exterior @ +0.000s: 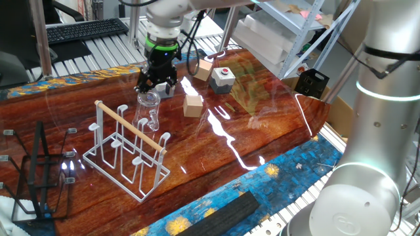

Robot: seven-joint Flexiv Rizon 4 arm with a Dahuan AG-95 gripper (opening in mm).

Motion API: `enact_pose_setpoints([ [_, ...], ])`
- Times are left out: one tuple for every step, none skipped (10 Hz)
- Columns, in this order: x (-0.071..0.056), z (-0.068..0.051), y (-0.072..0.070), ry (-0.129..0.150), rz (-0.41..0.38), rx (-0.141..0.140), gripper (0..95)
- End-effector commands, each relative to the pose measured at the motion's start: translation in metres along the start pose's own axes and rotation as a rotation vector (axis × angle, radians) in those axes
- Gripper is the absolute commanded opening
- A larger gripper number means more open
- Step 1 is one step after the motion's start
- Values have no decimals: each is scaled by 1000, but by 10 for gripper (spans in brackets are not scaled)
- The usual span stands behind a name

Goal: Take the cup off the cup rack

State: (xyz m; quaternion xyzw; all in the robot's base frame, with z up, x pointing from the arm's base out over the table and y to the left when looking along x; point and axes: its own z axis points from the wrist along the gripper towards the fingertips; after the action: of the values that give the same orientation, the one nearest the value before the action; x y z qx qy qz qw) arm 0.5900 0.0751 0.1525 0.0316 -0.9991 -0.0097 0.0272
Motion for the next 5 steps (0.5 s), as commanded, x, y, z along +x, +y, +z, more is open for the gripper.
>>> enact_pose_setpoints([
  [10, -17, -4, -20, -9, 13, 760],
  [16, -25, -7, -23, -15, 10, 760],
  [22, -29, -10, -25, -17, 13, 760],
  [32, -35, -16, -26, -25, 20, 760],
  [37, -39, -18, -32, -31, 27, 760],
])
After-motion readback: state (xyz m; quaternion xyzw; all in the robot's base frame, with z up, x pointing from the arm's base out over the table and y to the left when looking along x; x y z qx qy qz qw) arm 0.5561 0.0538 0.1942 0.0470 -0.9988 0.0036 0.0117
